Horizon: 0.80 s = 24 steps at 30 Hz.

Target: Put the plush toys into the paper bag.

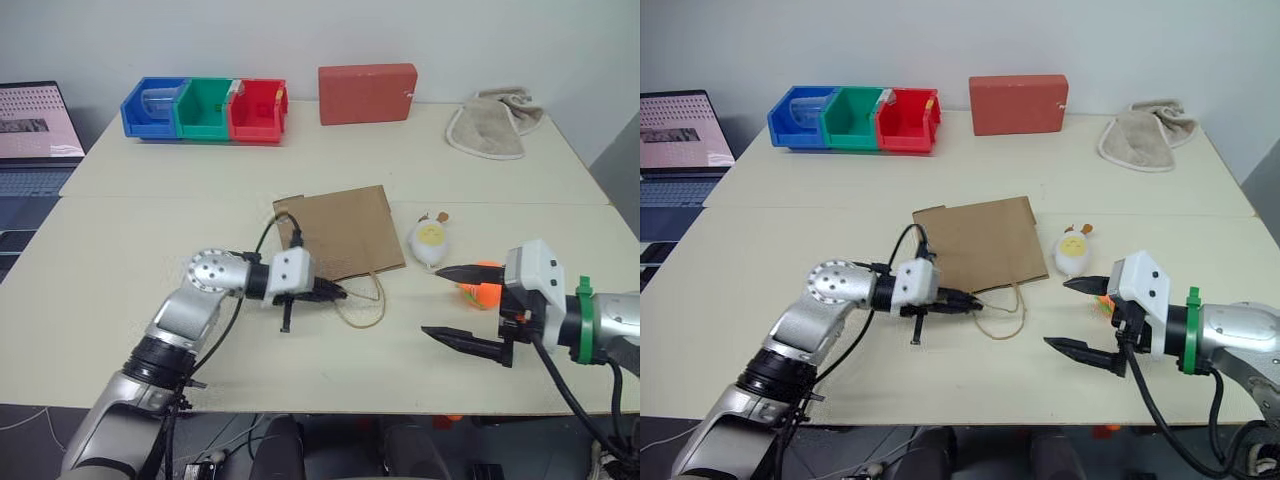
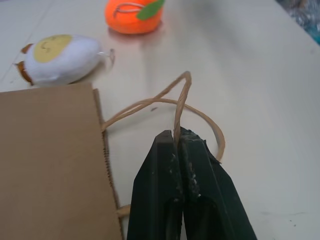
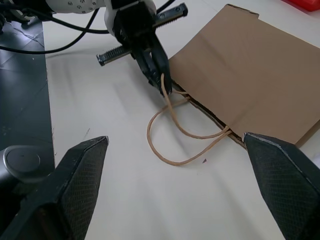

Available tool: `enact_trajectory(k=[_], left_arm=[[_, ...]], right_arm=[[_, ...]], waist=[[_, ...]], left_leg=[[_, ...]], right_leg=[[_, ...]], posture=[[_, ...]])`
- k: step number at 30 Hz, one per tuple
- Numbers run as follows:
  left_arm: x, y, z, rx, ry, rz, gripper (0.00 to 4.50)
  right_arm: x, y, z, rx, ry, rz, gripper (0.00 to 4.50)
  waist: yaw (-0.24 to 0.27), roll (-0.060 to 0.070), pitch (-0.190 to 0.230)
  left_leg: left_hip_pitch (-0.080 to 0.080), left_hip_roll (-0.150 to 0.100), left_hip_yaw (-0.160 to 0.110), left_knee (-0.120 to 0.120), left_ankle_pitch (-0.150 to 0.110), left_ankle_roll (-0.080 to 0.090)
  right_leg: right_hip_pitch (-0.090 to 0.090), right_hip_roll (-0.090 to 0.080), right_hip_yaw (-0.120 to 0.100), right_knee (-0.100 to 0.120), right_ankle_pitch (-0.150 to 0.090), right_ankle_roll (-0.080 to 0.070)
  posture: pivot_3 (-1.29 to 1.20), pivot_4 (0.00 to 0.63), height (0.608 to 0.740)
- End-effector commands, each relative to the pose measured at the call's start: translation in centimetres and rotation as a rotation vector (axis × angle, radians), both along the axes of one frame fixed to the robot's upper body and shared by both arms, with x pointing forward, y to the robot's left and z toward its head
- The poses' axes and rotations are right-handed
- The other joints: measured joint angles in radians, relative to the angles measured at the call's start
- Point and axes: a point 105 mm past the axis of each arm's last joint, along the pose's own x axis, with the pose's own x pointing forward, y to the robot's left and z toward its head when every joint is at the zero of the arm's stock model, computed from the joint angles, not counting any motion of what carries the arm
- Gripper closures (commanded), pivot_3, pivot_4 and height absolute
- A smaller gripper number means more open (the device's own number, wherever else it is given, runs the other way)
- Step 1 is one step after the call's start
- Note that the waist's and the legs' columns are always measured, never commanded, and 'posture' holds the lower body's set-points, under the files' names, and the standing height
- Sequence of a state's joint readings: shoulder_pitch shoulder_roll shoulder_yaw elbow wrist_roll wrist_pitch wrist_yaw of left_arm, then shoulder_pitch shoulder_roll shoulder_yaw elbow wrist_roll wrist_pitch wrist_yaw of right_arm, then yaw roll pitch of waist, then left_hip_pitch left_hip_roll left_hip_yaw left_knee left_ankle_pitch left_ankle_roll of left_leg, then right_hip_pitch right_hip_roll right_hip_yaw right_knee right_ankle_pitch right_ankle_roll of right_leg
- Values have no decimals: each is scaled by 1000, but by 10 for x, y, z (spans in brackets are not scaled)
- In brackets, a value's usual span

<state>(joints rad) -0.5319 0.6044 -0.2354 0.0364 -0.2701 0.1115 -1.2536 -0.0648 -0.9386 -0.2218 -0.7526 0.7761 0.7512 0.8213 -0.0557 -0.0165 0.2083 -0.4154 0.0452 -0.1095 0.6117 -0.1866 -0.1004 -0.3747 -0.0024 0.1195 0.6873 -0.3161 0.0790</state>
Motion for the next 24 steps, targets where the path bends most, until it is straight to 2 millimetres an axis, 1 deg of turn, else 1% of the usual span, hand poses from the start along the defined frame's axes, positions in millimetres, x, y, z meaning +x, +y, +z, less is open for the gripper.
enact_trajectory(k=[1, 3, 7, 10, 12, 13, 18, 24], left_arm=[[1, 5, 39, -152, 137, 52, 4500], [3, 7, 53, -229, 225, 88, 4500], [11, 7, 69, -310, 273, 152, 4500], [12, 5, 78, -364, 323, 170, 4500], [12, 3, 86, -398, 341, 172, 4500], [10, 3, 87, -400, 346, 170, 4500], [10, 4, 89, -408, 342, 201, 4500], [11, 2, 99, -467, 362, 214, 4500]], right_arm=[[4, 20, 4, 63, -54, 35, 357], [14, 31, 1, 81, -75, 26, 863], [33, 50, -9, 103, -101, -5, 2427], [44, 61, -16, 114, -116, -29, 3552], [59, 72, -21, 138, -130, -73, 4269], [65, 78, -22, 166, -125, -98, 4491], [88, 92, -26, 236, -100, -205, 4491], [112, 98, -34, 247, -122, -325, 4491]], waist=[[-1, 0, 0], [-5, 0, 0], [-4, 0, 0], [-2, 0, 0], [-2, 0, 0], [-3, 0, 0], [-2, 0, 0], [-2, 0, 0]], left_leg=[[0, 0, 0, 0, 0, 0], [0, 0, 0, 0, 0, 0], [0, 0, -1, 0, 0, 0], [0, 0, -1, 0, 0, 0], [-1, 0, -2, -1, 0, 0], [-1, 0, -3, -1, 0, 0], [-1, 0, -3, -1, 0, 0], [-1, 0, -3, -1, 0, 0]], right_leg=[[0, 0, 0, 0, 0, 0], [0, 0, 0, 1, -1, 1], [0, 0, -1, 1, -2, 3], [-1, 0, -1, 1, 0, 0], [-2, 0, -2, 1, 0, 0], [-2, 0, -3, 2, 0, 0], [-3, 0, -3, 4, 0, -1], [-4, 0, -3, 7, 0, -1]], posture=[[0, 150, 740], [0, 150, 740], [0, 150, 740], [0, 150, 740], [0, 150, 740], [0, 150, 740], [0, 150, 740], [0, 150, 740]])
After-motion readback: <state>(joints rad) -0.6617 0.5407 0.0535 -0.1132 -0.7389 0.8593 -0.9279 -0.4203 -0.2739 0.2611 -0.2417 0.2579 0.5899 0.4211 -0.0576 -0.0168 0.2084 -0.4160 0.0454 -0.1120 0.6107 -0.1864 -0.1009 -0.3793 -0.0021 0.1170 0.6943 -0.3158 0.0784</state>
